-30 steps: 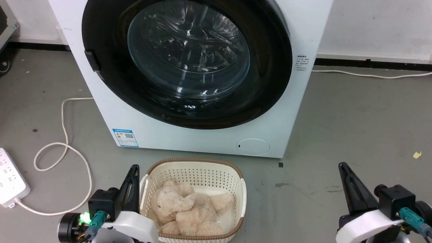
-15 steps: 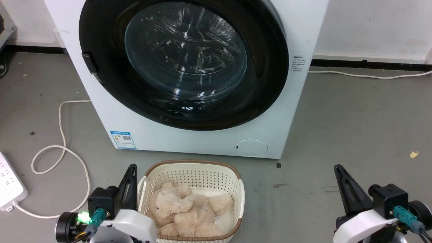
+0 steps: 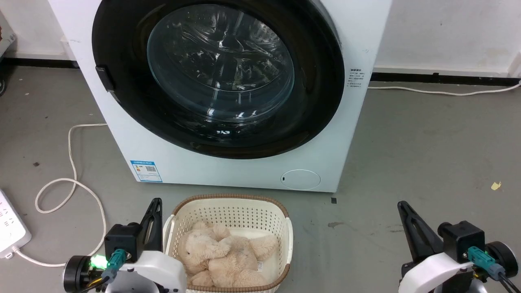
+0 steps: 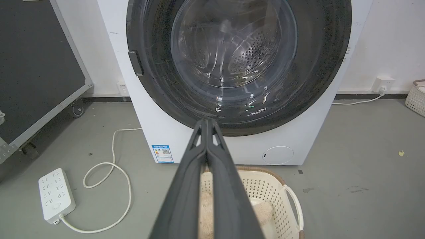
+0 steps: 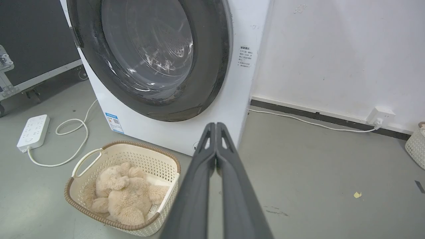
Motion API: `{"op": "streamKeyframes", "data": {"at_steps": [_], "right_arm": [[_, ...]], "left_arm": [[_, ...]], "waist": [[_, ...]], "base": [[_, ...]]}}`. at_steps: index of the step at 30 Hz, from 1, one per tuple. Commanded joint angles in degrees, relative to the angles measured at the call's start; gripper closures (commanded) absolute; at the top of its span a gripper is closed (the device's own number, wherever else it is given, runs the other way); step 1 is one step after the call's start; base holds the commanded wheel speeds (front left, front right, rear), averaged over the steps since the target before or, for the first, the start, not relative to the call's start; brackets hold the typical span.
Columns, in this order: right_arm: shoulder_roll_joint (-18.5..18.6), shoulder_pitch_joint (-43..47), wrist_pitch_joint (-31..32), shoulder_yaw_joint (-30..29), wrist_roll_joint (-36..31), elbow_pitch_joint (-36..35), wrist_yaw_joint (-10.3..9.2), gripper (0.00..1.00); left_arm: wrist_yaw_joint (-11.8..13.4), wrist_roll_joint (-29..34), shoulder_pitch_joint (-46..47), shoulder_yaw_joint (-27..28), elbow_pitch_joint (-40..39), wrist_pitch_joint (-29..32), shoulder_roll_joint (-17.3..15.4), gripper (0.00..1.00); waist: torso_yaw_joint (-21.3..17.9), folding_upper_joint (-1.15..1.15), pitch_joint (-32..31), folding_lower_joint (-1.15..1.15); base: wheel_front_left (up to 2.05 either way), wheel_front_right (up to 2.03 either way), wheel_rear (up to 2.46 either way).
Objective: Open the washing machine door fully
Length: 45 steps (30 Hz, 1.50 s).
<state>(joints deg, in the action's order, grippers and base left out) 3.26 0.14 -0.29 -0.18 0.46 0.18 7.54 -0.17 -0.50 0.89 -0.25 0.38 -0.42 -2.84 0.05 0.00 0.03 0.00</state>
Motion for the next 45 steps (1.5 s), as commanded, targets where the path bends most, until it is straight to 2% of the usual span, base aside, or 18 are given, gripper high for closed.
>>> {"op": "streamKeyframes", "data": {"at_steps": [1,28,29,45], "right_arm": [[-0.4,-0.1,0.2,0.2,-0.4,-0.2,-0.05,1.0],[-0.4,-0.1,0.3,0.2,-0.5,-0.2,-0.05,1.0],[-0.1,0.0,0.3,0.2,0.0,0.0,0.0,0.0],[-0.1,0.4,-1.3,0.3,1.0,-0.1,0.0,0.0]], "left_arm": [[0.2,0.5,-0.9,0.2,-0.4,0.4,0.0,1.0],[0.2,0.5,-0.9,0.2,-0.4,0.4,0.0,1.0],[0.0,0.3,0.0,0.2,-0.2,0.4,0.0,0.0],[0.6,-0.3,-0.7,-0.3,-0.6,-1.1,0.0,0.0]], "waist": [[0.0,0.0,0.0,0.0],[-0.1,0.0,0.0,0.0],[-0.1,0.0,0.0,0.0],[0.1,0.0,-0.1,0.0]], "base": [[0.0,0.0,0.0],[0.0,0.0,0.0],[0.0,0.0,0.0],[0.0,0.0,0.0]]}}
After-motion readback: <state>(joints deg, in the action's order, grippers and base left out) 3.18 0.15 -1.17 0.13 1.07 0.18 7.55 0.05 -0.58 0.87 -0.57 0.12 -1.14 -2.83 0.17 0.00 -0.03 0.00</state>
